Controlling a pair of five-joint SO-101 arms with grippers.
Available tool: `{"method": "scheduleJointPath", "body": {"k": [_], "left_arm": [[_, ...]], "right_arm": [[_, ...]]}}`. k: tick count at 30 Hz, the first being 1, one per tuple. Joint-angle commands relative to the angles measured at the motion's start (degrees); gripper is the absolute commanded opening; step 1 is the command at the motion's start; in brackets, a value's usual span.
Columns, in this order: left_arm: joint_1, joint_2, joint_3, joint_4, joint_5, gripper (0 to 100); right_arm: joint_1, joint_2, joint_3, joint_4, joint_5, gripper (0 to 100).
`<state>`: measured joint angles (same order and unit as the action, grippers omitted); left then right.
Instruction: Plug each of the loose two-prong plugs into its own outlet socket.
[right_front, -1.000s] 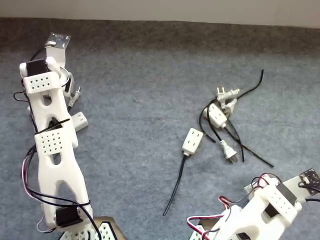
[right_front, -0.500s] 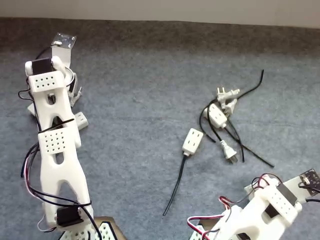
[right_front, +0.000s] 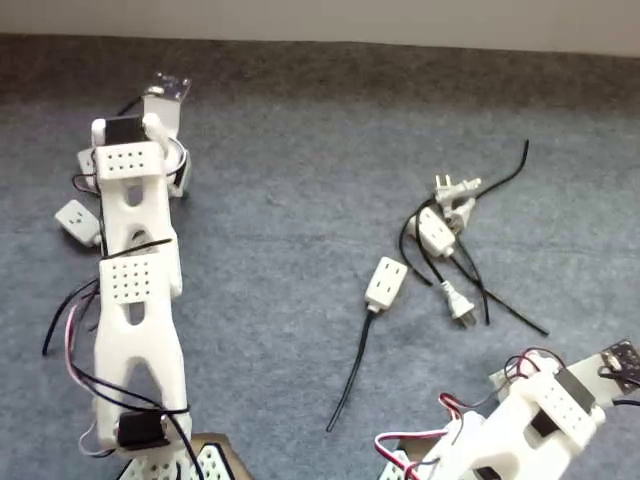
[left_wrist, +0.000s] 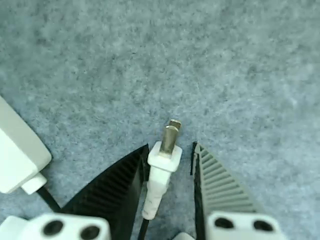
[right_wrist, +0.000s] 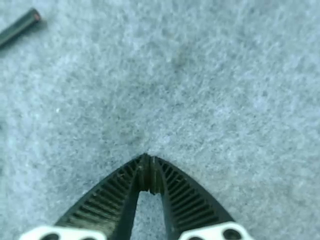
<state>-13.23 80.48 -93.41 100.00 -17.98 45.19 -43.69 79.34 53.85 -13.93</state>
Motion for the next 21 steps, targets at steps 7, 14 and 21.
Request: {"method": "scheduleJointPath", "body": {"k": [7, 14, 21], "left_arm": [[0.9, 1.5, 0.2, 0.7, 0.2, 17], [-2.5, 0.9, 0.7, 0.9, -1.8, 17], [-4.4, 0.9, 1.6, 1.3, -1.8, 17]], "right_arm": [[-1.8, 0.4, 0.7, -1.3, -0.1, 0.6], [-1.8, 0.4, 0.7, -1.3, -0.1, 0.6], [-1.8, 0.4, 0.7, -1.3, -0.1, 0.6]]}}
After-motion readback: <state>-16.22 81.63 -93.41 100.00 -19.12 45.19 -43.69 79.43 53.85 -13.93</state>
